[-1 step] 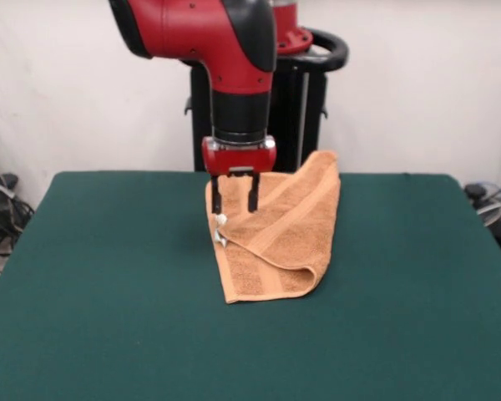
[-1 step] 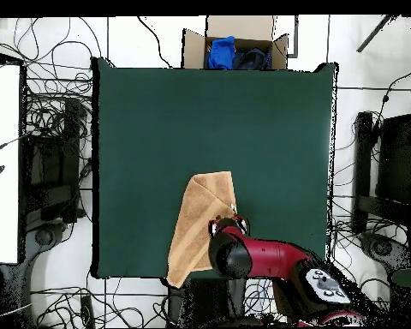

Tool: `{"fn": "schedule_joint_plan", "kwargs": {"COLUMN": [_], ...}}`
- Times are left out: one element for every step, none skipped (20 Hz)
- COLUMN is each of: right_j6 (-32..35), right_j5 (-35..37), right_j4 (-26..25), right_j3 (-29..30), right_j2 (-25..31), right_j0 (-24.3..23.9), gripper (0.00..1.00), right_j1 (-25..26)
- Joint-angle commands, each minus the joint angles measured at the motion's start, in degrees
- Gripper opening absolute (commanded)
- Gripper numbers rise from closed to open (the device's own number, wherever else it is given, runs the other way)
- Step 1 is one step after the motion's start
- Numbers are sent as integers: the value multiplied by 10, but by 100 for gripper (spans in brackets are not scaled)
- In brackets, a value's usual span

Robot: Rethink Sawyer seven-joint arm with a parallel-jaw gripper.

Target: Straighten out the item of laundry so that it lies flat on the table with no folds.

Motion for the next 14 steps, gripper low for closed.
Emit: {"fn": "schedule_joint_plan", "kwargs": {"right_j6": [42,41,41,42,43,45,48,51,53,56,58,60,61,61], "right_j5": [37,41,41,42,40,37,33,29,27,24,22,20,18,17], "right_j4": [-12,-12,-12,-12,-11,-10,-9,-8,-7,-6,-5,-4,-4,-5], "right_j3": [-72,-73,-71,-69,-71,-73,-75,-77,-79,-81,-82,-84,-86,-88], "right_j2": [45,47,47,48,46,44,42,38,36,33,31,28,27,29], "right_j0": [-5,-5,-6,-6,-3,0,4,8,12,15,18,21,23,22], "gripper": [100,100,100,100,100,100,100,100,100,100,100,100,100,100], "right_j1": [-3,-5,-7,-10,-7,-4,0,3,6,8,10,12,16,19]}}
